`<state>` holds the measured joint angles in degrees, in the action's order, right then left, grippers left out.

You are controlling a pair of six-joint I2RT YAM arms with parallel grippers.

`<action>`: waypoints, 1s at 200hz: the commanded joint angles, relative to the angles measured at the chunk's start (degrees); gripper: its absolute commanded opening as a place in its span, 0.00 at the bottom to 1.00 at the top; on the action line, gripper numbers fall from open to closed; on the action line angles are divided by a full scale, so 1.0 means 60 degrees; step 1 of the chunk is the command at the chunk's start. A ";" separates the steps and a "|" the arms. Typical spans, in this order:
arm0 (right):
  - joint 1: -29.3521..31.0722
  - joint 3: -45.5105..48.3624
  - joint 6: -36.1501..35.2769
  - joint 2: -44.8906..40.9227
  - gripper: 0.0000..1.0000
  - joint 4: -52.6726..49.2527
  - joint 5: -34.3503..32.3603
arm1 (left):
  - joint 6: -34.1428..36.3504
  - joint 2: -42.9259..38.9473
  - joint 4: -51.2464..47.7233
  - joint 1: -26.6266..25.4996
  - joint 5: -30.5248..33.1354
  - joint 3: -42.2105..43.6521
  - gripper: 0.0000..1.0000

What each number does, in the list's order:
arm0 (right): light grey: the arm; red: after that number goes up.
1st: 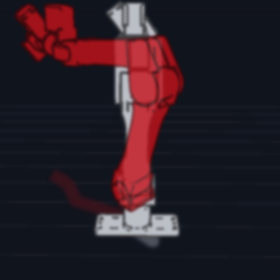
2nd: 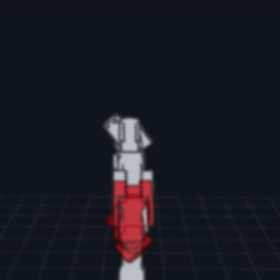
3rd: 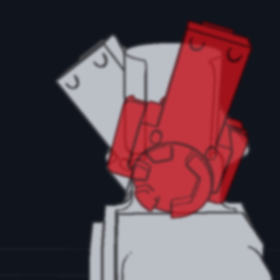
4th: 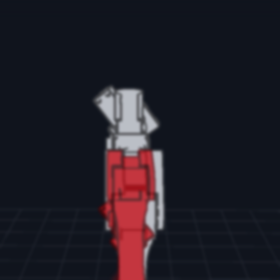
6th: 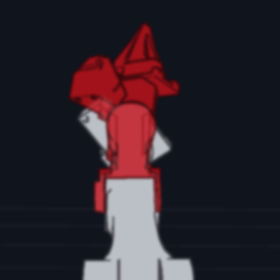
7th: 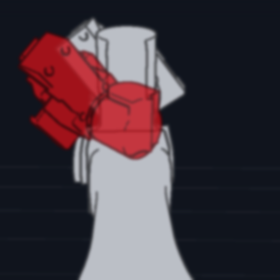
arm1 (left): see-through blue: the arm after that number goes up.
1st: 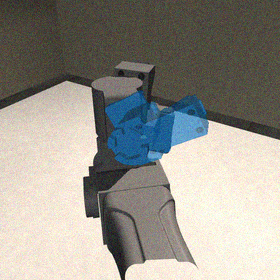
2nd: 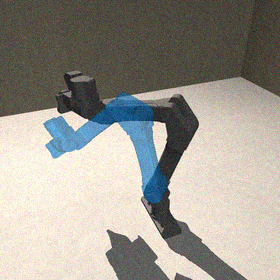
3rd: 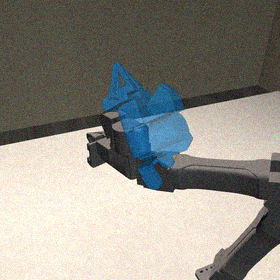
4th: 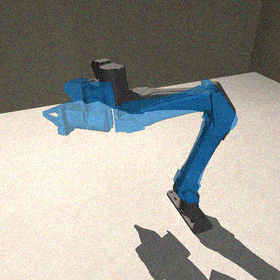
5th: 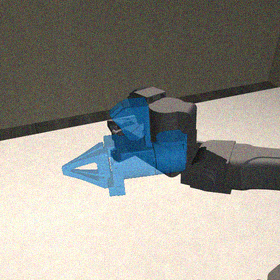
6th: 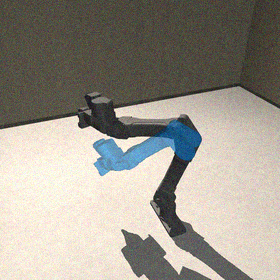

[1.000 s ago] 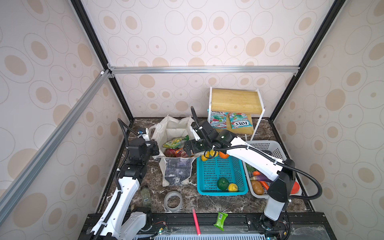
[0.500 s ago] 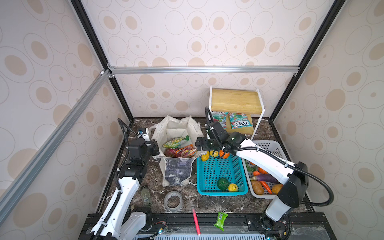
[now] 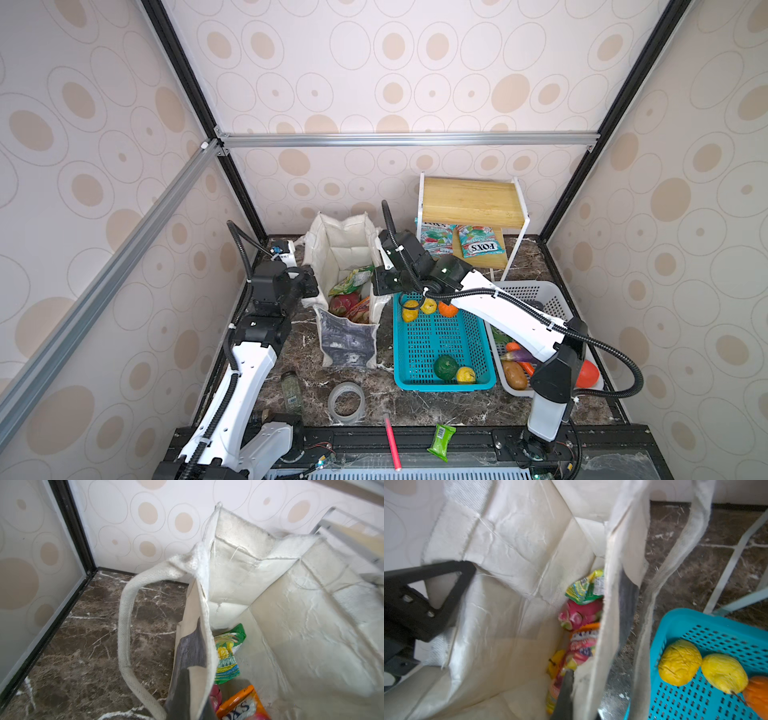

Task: Place the food into the grocery bag and tie it
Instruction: 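Lower the orange candy bag into the tote bag and open the right gripper, then withdraw the right gripper from the tote toward the white vegetable basket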

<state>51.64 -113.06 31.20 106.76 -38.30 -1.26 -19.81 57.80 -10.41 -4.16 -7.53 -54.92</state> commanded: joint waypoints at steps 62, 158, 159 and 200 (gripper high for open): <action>-0.0584 0.0887 0.0519 -0.0041 0.00 0.0943 -0.0074 | 0.0208 -0.0023 0.1002 0.0049 0.0415 0.0560 0.00; -0.1165 0.2175 0.1192 -0.1448 0.94 -0.0334 -0.2092 | 0.0534 -0.0194 0.1171 0.0049 0.1167 0.1618 0.00; -0.1158 0.2152 0.1211 -0.1476 0.94 -0.0403 -0.2216 | 0.0534 -0.0190 0.1175 0.0049 0.1167 0.1606 0.00; -0.1164 0.1767 0.3081 -0.2619 1.00 -0.4048 -0.6841 | 0.0504 -0.0198 0.1150 0.0047 0.1174 0.1609 0.00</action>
<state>44.95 -101.06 41.45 95.96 -45.69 -20.67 -18.00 57.25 -4.75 -4.16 -1.15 -45.12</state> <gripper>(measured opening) 0.995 0.048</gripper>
